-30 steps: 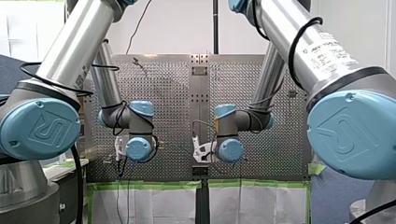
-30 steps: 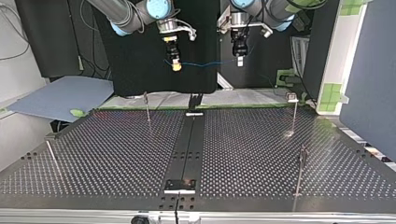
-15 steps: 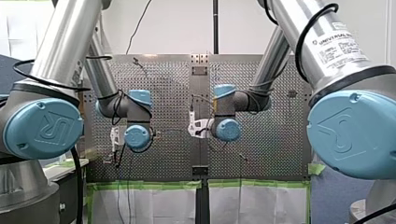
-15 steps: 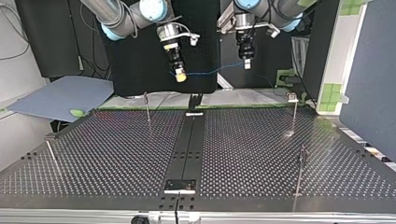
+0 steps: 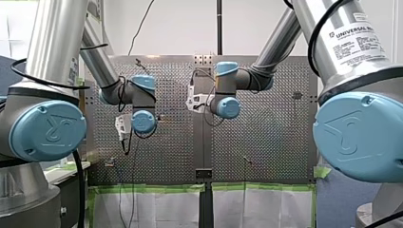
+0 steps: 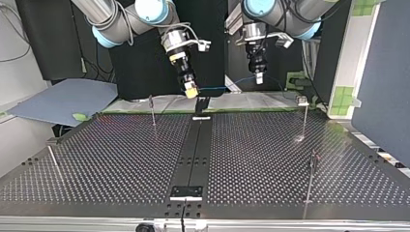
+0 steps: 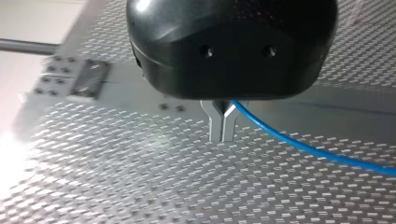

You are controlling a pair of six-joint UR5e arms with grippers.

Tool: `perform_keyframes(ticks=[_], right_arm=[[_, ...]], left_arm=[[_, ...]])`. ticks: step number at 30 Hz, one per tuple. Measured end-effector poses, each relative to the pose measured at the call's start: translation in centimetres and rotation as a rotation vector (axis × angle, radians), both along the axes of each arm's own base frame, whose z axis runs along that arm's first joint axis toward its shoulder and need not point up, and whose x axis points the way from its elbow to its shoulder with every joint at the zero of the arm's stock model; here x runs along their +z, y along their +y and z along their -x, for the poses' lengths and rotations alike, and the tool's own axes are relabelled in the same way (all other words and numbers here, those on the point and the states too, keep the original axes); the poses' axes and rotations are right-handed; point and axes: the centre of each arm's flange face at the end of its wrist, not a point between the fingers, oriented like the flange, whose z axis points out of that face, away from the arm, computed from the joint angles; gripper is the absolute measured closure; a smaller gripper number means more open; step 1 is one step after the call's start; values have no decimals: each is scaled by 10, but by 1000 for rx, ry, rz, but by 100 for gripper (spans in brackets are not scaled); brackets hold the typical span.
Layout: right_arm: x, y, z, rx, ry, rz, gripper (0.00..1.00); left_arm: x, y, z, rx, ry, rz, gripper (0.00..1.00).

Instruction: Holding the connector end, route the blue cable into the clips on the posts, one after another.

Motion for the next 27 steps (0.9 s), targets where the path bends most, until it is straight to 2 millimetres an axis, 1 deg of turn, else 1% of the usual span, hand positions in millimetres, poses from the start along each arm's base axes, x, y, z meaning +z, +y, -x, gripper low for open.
perform_keyframes(ticks=[7,15,19,22,27], right_arm=[[15,-3,-8,11,-16,2,100],[36,-12,-19,14,-28,8,100],[49,-17,-24,16,-30,10,100],[60,-20,-29,27,-33,13,100],[72,-26,-34,38,-39,18,100]], left_arm=[[45,1,-19,38,-64,59,100],[89,7,-34,69,-124,107,100],[117,11,-41,83,-158,124,100],[133,16,-42,94,-173,129,100],[152,27,-38,112,-182,129,100]])
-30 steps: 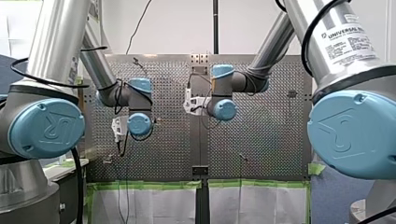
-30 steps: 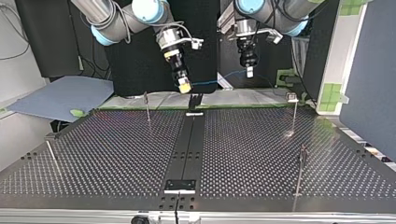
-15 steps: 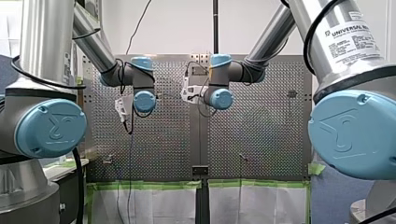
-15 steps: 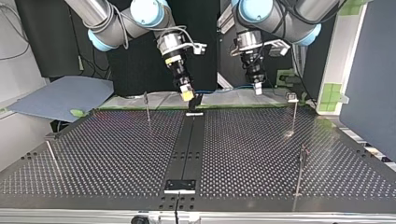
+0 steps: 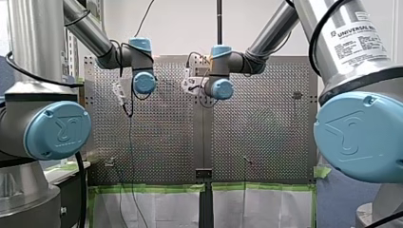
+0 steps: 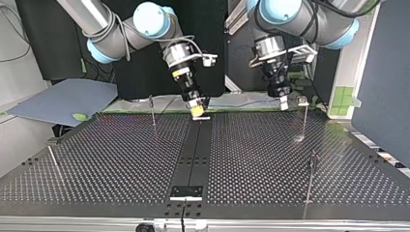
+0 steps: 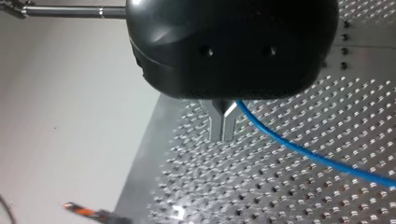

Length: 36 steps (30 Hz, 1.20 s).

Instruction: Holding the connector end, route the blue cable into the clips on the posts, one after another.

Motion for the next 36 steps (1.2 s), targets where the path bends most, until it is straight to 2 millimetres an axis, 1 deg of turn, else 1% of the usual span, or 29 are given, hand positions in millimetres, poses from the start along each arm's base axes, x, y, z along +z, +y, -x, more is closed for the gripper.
perform_keyframes(ticks=[10,13,15,18,24,26,30,33,36], right_arm=[[13,0,-9,48,-14,5,100],[20,0,-13,59,-19,10,100],[26,0,-16,64,-21,13,100],[36,0,-20,70,-25,16,100],[61,2,-34,92,-68,34,100],[70,4,-38,100,-84,41,100],[85,6,-46,113,-108,57,100],[87,9,-49,119,-114,59,100],[86,9,-52,120,-117,55,100]], left_arm=[[55,15,0,18,-61,19,100],[68,20,1,18,-73,20,100],[73,23,3,20,-73,18,100],[73,27,3,25,-53,8,100],[54,32,-8,18,28,-23,100],[51,33,-13,16,41,-29,100],[62,38,-17,22,21,-25,100],[70,42,-18,26,2,-16,100],[74,44,-26,29,-2,-13,100]])
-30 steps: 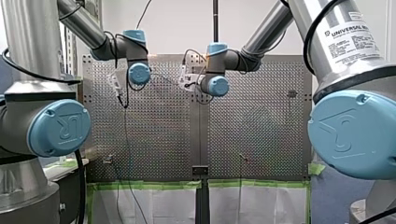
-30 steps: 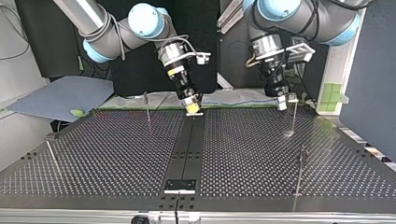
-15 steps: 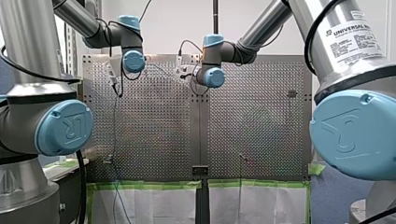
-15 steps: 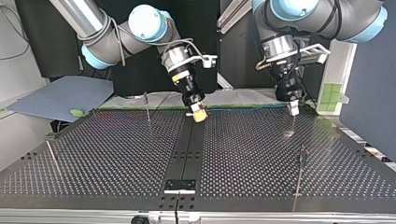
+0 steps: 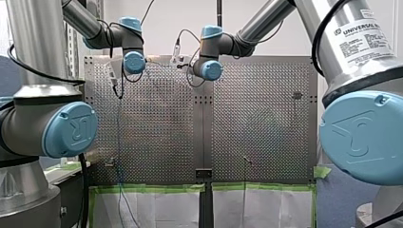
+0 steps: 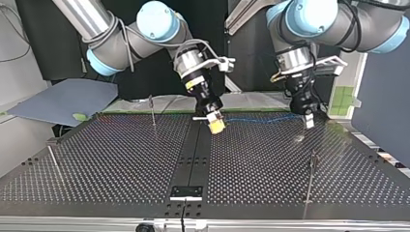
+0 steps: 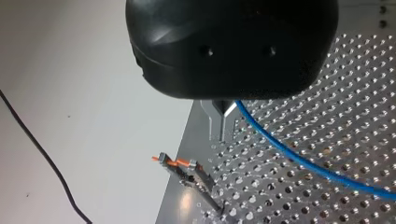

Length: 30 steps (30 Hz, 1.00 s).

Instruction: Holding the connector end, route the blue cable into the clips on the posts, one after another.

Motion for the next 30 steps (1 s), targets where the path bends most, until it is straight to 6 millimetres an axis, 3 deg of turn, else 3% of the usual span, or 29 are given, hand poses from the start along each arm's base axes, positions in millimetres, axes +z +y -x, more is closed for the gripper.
perform_keyframes(ticks=[7,10,22,30], right_arm=[[-14,-4,-11,4,7,-16,100],[-16,-6,-16,7,5,-17,100],[3,-12,-28,23,-45,-11,100],[2,-12,-33,33,-46,-11,100]], left_arm=[[20,14,-6,11,-40,5,100],[18,22,-13,13,-35,-3,100],[23,62,-35,21,-32,-48,100],[40,68,-42,7,-63,-60,100]])
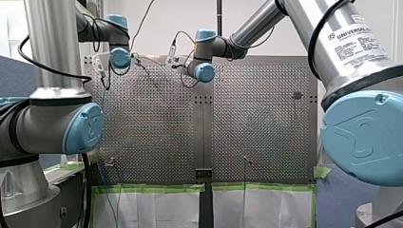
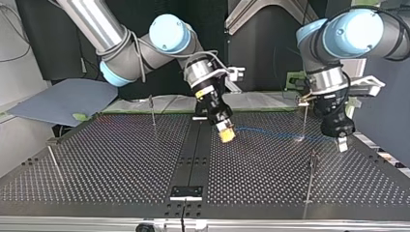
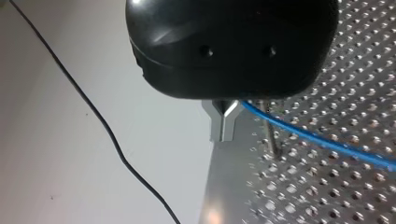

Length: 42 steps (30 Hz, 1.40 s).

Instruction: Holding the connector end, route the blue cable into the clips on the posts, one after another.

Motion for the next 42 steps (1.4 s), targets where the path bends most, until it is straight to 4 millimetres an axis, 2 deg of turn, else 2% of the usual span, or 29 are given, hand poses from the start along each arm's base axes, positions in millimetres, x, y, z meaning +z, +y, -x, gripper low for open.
perform_keyframes(ticks=[4,8,13,20,30,36,42], right_arm=[[-1,1,-4,6,0,0,100],[0,1,-6,9,-3,2,100],[10,2,-11,15,-14,12,100],[19,3,-20,26,-26,14,100],[4,2,-31,33,-2,-10,100],[0,-1,-30,28,3,-14,100],[-1,-6,-28,22,1,-17,100]], left_arm=[[5,-1,-3,-16,-2,-5,100],[0,-2,-7,-26,18,-11,100],[-7,-4,-11,-29,43,-23,100],[-8,-3,-13,-29,47,-29,100],[-16,-4,-22,-49,64,-34,100],[-9,-3,-28,-50,51,-33,100],[-15,-1,-36,-54,62,-33,100]])
